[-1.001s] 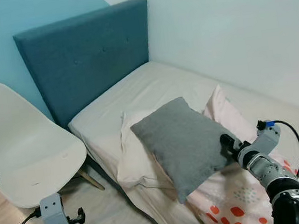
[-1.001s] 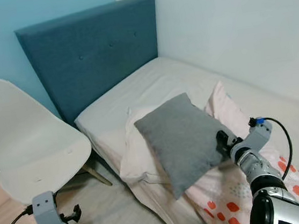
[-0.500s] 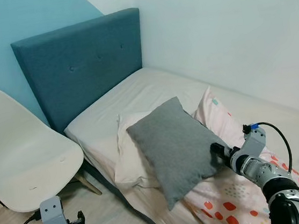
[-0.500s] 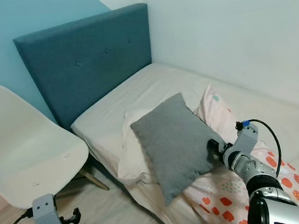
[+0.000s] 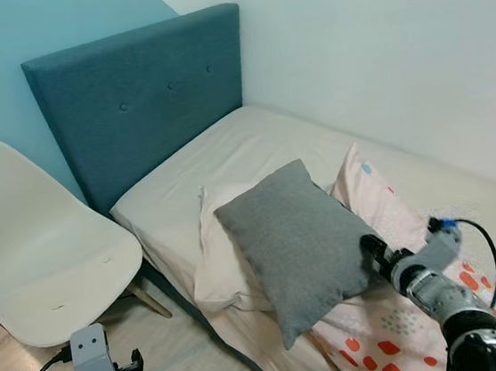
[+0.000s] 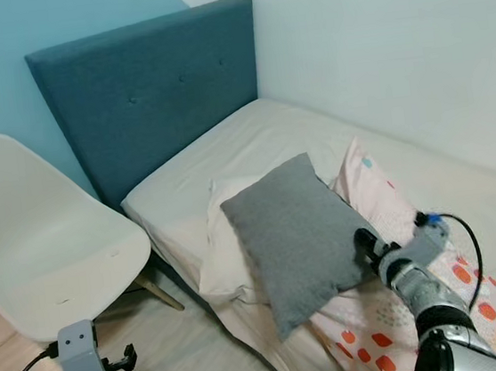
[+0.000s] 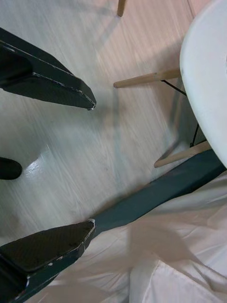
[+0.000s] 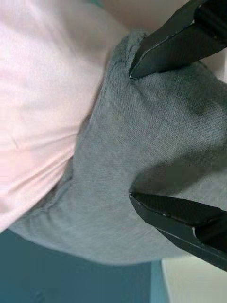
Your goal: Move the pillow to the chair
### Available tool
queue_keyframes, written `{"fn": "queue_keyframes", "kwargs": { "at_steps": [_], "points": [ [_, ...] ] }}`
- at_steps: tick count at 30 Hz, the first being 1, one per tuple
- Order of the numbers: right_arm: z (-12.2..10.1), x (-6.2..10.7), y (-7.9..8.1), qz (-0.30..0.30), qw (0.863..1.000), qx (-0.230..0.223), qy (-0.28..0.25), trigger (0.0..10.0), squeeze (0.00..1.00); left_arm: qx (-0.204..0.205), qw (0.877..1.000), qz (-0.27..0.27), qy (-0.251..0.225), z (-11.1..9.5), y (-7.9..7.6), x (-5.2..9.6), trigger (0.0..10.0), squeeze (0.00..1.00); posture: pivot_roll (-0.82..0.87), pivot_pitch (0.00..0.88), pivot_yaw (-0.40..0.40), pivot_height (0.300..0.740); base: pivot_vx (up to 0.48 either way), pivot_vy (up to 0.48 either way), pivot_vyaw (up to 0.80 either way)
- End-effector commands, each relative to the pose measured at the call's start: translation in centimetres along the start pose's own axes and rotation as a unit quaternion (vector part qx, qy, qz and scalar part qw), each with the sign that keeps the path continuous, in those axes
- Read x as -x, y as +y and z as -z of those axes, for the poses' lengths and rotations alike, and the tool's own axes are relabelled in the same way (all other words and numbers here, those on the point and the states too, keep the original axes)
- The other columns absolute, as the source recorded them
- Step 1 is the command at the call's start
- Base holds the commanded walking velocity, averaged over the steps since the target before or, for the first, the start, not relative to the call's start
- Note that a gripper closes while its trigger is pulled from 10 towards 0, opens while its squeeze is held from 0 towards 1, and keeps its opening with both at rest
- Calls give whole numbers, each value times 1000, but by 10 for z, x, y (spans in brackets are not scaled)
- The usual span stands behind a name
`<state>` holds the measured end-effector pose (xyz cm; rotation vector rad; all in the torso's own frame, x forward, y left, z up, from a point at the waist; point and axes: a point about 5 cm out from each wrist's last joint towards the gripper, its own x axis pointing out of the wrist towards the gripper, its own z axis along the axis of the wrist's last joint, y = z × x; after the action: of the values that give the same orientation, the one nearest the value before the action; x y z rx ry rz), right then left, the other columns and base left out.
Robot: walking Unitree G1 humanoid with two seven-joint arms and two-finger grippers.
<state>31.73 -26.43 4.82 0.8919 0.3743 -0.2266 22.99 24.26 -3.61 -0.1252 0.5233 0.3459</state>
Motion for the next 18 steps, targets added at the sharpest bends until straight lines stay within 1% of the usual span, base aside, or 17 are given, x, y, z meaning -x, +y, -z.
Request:
{"fn": "queue_keyframes", "kwargs": {
  "at_steps": [1,2,3,5,6,8,10,11,12,14,15,16,17,18],
  "points": [
    [11,3,-8,-6,999,-53,5,10000,0,-6,1000,1,17,9,1,3,10000,0,-116,29,-36,740,0,0,0],
    [16,6,-15,-2,998,-60,10,10000,0,-8,1000,3,18,10,1,4,10000,0,-119,26,-36,740,0,0,0],
    [16,6,-15,-2,998,-60,10,10000,0,-8,1000,3,18,10,1,4,10000,0,-119,26,-36,740,0,0,0],
    [21,12,-26,13,999,-42,20,10000,0,-17,1000,10,19,11,-1,4,10000,0,-122,23,-39,740,0,0,0],
    [20,13,-29,16,999,-37,18,10000,0,-19,1000,11,20,11,-2,4,10000,0,-125,21,-39,740,0,0,0],
    [11,15,-29,11,999,-32,4,10000,0,-20,1000,13,20,11,-3,4,10000,0,-129,18,-38,740,0,0,0],
    [11,15,-29,11,999,-32,4,10000,0,-20,1000,13,20,11,-3,4,10000,0,-129,18,-38,740,0,0,0],
    [3,15,-28,13,1000,-16,-6,10000,0,-21,999,15,21,11,-3,4,10000,0,-130,18,-35,740,0,0,0],
    [3,15,-28,13,1000,-16,-6,10000,0,-21,999,15,21,11,-3,4,10000,0,-130,18,-35,740,0,0,0],
    [-18,16,-18,-1,999,23,-36,10000,0,-27,999,20,22,11,-5,4,10000,0,-136,22,-32,740,0,0,0],
    [-30,16,-9,-11,997,47,-56,10000,0,-28,999,22,23,12,-5,4,10000,0,-139,24,-30,740,0,0,0],
    [-30,16,-9,-11,997,47,-56,10000,0,-28,999,22,23,12,-5,4,10000,0,-139,24,-30,740,0,0,0],
    [-40,18,-2,-17,994,69,-79,10000,0,-29,999,23,23,12,-5,4,10000,0,-139,24,-30,740,0,0,0],
    [-40,18,-2,-17,994,69,-79,10000,0,-29,999,23,23,12,-5,4,10000,0,-139,24,-30,740,0,0,0]
  ]
}}
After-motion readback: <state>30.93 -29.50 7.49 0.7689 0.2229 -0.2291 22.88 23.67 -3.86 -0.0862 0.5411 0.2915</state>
